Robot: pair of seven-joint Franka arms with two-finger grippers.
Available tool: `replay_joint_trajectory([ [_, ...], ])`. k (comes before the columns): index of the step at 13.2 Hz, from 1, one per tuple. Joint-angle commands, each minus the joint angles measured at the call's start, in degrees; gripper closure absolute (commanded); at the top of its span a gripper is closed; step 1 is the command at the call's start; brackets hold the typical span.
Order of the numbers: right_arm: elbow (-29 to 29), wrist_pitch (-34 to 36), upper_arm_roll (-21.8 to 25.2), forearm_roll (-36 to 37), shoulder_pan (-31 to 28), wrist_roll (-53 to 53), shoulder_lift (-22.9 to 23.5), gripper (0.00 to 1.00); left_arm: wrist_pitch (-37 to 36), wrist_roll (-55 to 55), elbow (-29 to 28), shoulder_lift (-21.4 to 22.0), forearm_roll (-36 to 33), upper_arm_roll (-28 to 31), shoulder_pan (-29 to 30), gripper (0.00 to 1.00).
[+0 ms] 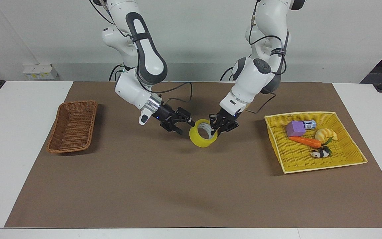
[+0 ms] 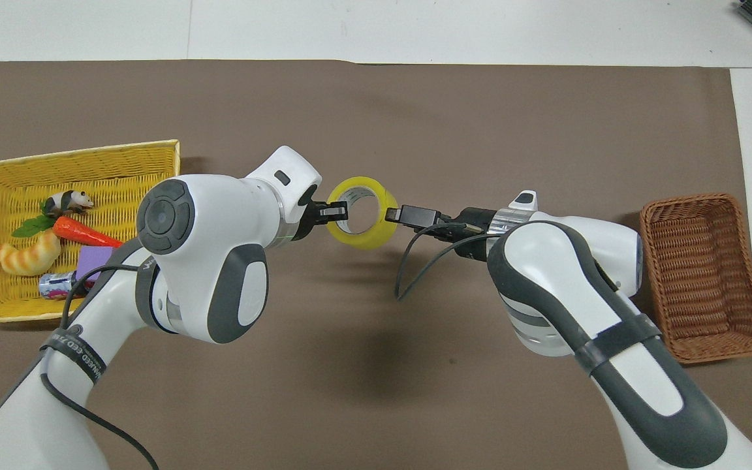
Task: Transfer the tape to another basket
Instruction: 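Grasp the tape with the right gripper while the left gripper releases it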
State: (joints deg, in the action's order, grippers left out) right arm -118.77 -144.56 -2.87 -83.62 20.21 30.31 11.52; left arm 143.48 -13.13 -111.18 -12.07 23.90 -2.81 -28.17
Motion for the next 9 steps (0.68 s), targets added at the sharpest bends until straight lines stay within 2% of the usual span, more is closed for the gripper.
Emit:
replay_joint_trajectory([
  [1,3.01,-2.48,0.06,-5.5,1.24,3.35,2.8,0.02,3.29,-1.19,-0.62,0.73,2.46,0.79,-2.5,1.0],
  [2,3.36,-2.4,-0.03,-5.76,1.15,3.35,2.89,0.02,3.82,-1.63,-0.53,0.73,2.64,0.79,-2.77,1.0],
  [5,5.38,-1.69,0.06,-14.35,0.1,6.42,2.89,0.01,3.91,-2.6,-0.44,0.73,3.25,0.88,-3.64,1.0],
  [7,6.53,-2.65,0.15,-13.77,0.35,6.26,2.98,0.02,3.91,-3.3,-0.35,0.73,3.25,0.88,-3.74,1.0],
  [8,6.36,-3.88,0.23,-12.98,1.23,5.99,2.98,0.24,3.91,-3.39,-0.27,0.73,3.25,0.88,-3.83,1.0],
  [9,6.44,-5.98,0.15,-10.62,1.76,5.82,3.16,0.33,3.91,-3.39,-0.09,0.73,3.25,0.88,-4.0,1.0],
])
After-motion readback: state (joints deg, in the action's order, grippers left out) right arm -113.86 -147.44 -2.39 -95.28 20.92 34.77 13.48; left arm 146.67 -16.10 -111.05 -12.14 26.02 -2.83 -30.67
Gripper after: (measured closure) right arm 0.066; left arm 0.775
